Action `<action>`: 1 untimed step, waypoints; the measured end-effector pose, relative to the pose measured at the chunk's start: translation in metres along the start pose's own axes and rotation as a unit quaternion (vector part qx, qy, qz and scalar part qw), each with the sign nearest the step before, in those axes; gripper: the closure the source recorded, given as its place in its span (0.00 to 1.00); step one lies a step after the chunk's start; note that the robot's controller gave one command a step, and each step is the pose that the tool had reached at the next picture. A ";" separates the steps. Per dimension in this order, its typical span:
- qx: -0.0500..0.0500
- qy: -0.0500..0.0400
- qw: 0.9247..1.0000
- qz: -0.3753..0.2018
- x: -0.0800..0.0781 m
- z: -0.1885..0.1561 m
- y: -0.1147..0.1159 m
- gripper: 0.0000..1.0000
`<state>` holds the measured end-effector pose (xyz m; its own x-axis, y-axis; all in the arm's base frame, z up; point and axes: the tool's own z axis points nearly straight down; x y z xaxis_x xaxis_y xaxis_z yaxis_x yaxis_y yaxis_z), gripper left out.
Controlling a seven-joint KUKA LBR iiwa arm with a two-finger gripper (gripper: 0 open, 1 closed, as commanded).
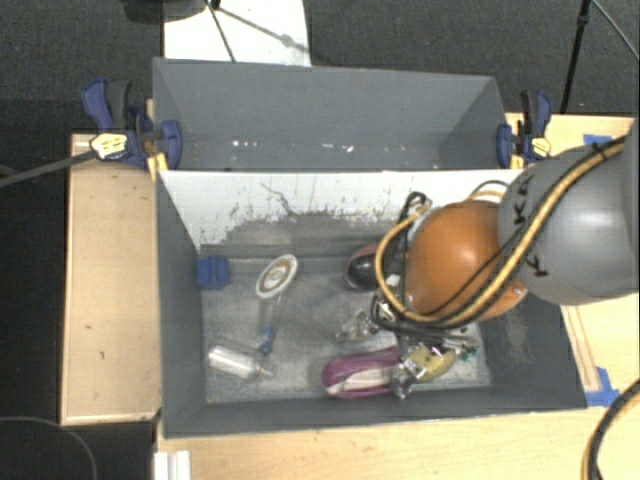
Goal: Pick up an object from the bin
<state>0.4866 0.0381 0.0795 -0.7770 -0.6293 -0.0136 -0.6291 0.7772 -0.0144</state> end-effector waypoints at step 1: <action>-0.004 0.009 1.000 0.003 0.005 0.001 0.001 1.00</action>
Offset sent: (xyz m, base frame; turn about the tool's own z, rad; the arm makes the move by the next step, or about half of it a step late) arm 0.0000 0.0000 0.0000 0.0000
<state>0.4820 0.0359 0.0779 -0.7807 -0.6248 0.0038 -0.6249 0.7807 -0.0073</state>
